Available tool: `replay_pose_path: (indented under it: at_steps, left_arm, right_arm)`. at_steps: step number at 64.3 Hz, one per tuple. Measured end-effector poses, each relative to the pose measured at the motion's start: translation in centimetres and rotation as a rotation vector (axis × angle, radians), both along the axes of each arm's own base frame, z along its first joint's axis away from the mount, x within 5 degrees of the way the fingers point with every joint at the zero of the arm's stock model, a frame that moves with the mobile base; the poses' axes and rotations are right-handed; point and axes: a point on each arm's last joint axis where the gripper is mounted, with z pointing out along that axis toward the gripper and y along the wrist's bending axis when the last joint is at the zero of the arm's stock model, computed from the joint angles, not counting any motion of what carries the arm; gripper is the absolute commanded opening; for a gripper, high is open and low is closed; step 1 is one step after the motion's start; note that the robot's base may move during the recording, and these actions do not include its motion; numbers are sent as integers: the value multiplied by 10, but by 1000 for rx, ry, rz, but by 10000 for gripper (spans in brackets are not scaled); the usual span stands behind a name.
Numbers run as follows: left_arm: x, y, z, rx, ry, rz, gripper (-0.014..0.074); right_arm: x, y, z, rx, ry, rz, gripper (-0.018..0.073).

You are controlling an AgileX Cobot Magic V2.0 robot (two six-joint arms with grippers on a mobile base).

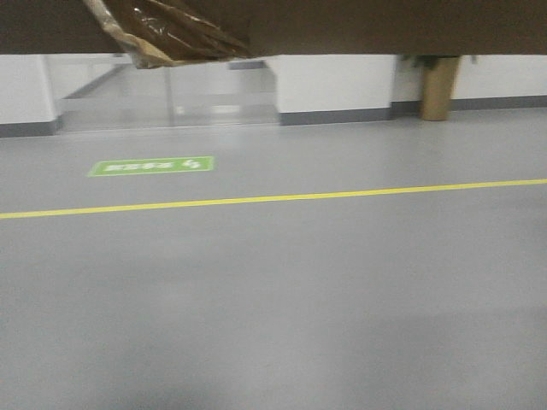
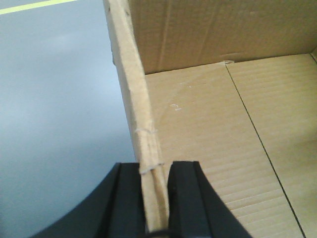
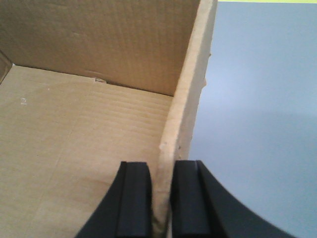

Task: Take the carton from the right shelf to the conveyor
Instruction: 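Hold the carton with both grippers while driving toward the conveyor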

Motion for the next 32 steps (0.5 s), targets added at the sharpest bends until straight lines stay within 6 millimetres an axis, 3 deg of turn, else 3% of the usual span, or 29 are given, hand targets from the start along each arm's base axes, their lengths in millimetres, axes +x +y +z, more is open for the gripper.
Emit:
replay_pose_path:
  at_steps: [32]
  left_arm:
    - [0,0,0,1,-3,1,-9]
  right_arm:
    - [1,0,0,1,-3,0,-67]
